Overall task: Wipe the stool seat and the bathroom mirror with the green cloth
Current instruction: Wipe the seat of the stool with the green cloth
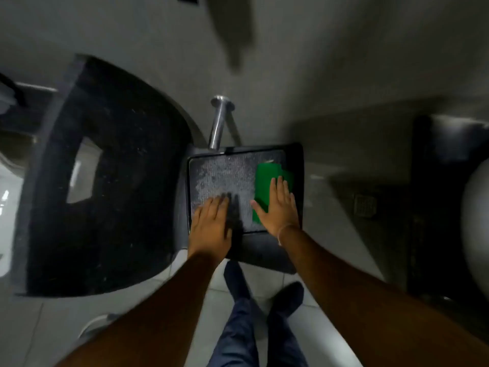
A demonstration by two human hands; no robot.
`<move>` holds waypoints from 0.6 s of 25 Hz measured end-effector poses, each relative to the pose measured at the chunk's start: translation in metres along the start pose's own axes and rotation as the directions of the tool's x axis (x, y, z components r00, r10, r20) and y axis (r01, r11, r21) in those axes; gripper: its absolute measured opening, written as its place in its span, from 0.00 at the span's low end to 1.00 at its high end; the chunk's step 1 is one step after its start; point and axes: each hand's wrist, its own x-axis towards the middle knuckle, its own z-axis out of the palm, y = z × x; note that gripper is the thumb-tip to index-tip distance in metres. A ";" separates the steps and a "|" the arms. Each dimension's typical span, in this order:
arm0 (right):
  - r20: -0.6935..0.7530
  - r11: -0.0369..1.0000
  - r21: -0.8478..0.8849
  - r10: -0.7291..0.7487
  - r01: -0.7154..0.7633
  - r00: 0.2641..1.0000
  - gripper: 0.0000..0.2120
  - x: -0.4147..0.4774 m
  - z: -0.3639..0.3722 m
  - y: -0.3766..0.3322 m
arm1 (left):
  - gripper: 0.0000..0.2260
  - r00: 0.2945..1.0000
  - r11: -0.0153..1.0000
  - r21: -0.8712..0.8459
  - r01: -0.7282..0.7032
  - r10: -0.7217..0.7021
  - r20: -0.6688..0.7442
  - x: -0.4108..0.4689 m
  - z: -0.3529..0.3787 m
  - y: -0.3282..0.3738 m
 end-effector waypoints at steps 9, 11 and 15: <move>-0.185 0.990 -0.127 0.030 -0.054 0.982 0.38 0.057 0.064 0.009 | 0.40 0.999 0.996 0.073 -0.052 0.051 0.015 0.019 0.066 -0.026; -0.140 0.992 0.111 0.076 -0.061 0.987 0.38 0.056 0.034 -0.001 | 0.41 0.997 0.993 0.095 -0.075 0.074 0.014 0.025 0.042 -0.019; -0.092 0.796 0.574 0.295 -0.192 0.951 0.27 0.011 -0.038 -0.014 | 0.43 0.991 0.968 0.214 -0.129 0.116 0.072 0.013 -0.024 0.006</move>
